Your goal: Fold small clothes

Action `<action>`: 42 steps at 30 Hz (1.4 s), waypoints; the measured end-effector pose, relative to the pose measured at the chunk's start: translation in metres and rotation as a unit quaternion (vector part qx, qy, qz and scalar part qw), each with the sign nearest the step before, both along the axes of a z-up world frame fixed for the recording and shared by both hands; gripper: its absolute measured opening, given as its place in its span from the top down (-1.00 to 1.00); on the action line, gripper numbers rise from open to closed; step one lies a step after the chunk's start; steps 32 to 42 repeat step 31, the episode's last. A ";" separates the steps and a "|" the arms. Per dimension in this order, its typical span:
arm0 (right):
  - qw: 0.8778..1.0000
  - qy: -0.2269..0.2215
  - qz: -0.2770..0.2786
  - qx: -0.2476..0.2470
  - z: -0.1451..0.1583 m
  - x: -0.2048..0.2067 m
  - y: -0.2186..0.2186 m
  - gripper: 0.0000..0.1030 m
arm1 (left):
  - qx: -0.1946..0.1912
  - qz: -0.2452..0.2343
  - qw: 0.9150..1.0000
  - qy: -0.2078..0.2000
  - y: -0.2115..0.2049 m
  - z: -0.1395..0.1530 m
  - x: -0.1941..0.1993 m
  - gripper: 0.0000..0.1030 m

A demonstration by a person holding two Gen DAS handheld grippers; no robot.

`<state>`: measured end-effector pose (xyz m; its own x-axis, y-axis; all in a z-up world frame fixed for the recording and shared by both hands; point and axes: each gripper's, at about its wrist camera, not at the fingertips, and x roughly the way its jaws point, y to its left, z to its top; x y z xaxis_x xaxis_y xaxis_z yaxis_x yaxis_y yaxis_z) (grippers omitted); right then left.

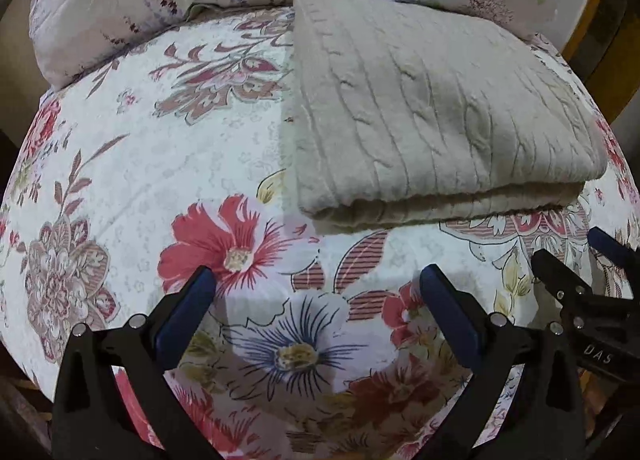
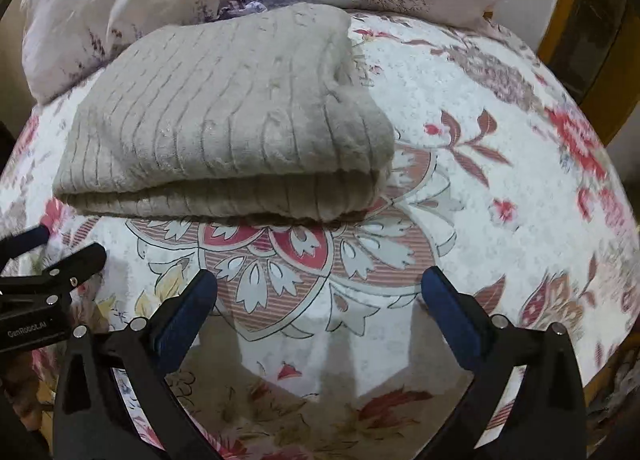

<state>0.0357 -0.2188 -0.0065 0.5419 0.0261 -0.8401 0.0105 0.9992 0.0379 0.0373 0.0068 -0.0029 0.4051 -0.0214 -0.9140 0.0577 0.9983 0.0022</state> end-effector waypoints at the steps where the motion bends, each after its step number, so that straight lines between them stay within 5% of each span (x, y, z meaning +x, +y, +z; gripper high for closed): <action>1: 1.000 -0.003 0.001 -0.001 0.000 -0.002 0.000 -0.97 | 0.001 0.001 1.000 0.004 0.000 0.000 0.001 -0.97; 42: 1.000 0.001 0.002 -0.006 -0.004 -0.001 0.003 -0.97 | 0.001 0.016 1.000 0.004 0.001 0.001 0.004 -0.97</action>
